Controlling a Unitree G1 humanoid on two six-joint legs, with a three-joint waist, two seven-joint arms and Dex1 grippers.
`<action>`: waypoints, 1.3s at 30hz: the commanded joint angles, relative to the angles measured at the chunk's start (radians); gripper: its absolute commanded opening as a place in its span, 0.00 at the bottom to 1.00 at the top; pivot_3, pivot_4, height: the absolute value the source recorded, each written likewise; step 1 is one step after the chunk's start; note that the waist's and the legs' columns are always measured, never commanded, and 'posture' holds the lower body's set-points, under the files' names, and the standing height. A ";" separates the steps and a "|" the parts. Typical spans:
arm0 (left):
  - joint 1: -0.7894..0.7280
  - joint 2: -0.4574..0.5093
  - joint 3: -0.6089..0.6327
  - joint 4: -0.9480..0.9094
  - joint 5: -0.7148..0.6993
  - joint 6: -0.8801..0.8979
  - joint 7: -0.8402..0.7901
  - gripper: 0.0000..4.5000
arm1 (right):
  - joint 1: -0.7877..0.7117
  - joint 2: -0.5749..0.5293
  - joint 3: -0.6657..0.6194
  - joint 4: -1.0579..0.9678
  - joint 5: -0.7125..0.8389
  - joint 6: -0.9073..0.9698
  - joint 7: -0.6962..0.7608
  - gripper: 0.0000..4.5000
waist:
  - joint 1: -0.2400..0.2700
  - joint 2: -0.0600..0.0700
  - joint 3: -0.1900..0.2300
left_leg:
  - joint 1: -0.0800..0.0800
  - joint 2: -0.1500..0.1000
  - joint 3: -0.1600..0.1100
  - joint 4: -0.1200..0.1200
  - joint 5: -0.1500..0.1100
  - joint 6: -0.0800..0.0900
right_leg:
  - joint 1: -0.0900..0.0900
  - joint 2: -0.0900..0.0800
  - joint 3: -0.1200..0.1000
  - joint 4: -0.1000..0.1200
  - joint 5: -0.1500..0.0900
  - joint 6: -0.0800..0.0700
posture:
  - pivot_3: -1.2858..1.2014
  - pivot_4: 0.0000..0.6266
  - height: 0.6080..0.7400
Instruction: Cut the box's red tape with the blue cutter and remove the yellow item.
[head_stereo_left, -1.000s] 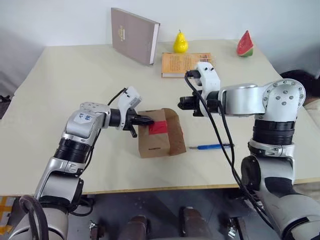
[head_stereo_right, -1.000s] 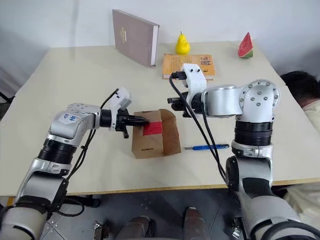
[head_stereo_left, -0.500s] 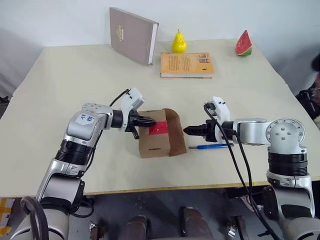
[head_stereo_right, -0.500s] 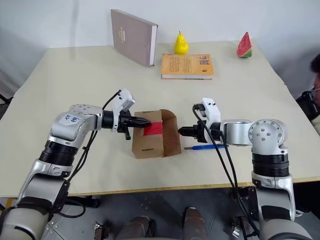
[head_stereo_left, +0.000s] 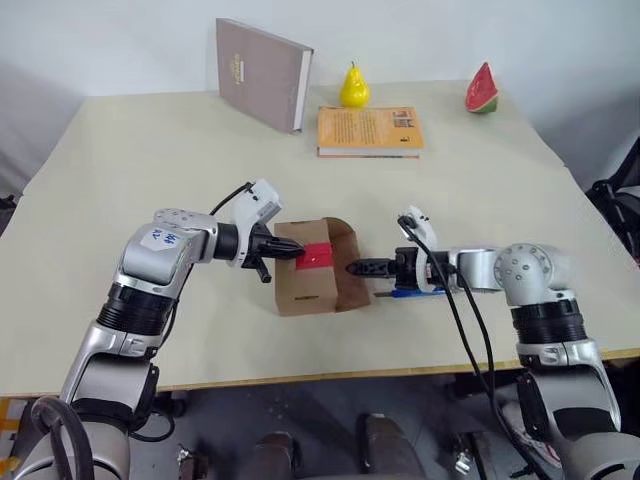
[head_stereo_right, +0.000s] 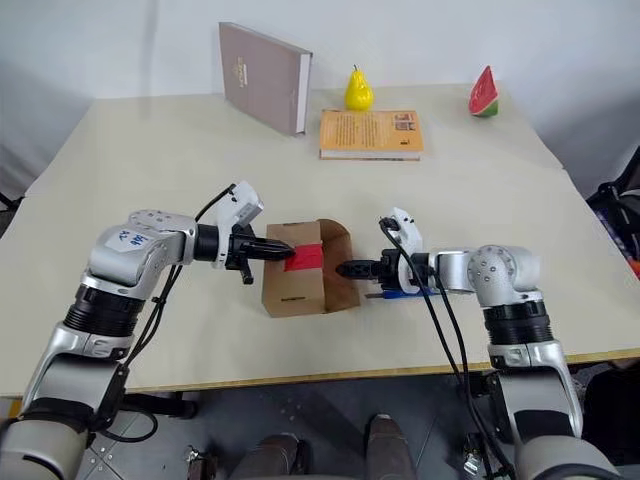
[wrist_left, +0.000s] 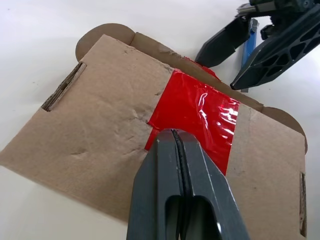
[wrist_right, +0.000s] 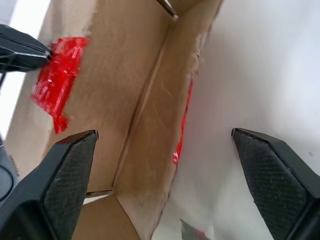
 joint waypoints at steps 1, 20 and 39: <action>0.011 0.020 0.014 -0.034 -0.012 0.013 0.006 0.00 | -0.007 0.059 0.109 0.077 -0.073 0.003 0.099 1.00 | -0.004 0.000 0.000 | 0.000 0.000 0.000 0.000 0.000 0.000 | 0.000 0.000 0.000 0.001 0.000 0.000 | 0.52 0.24 1.00; 0.036 0.016 0.022 -0.070 -0.032 0.013 0.037 0.00 | -0.095 0.195 0.113 0.232 -0.317 -0.018 0.217 0.38 | -0.019 -0.001 -0.001 | 0.002 0.001 -0.001 -0.001 -0.001 -0.002 | 0.000 0.000 0.000 0.002 0.000 -0.001 | 0.52 0.24 1.00; 0.032 -0.009 0.028 0.005 -0.047 -0.074 0.027 0.00 | -0.235 0.238 -0.222 -0.116 -0.083 0.337 -0.364 0.01 | 0.005 0.003 0.001 | -0.002 -0.001 -0.005 0.000 0.000 -0.002 | -0.002 -0.001 -0.002 0.002 0.000 -0.001 | 0.52 0.24 1.00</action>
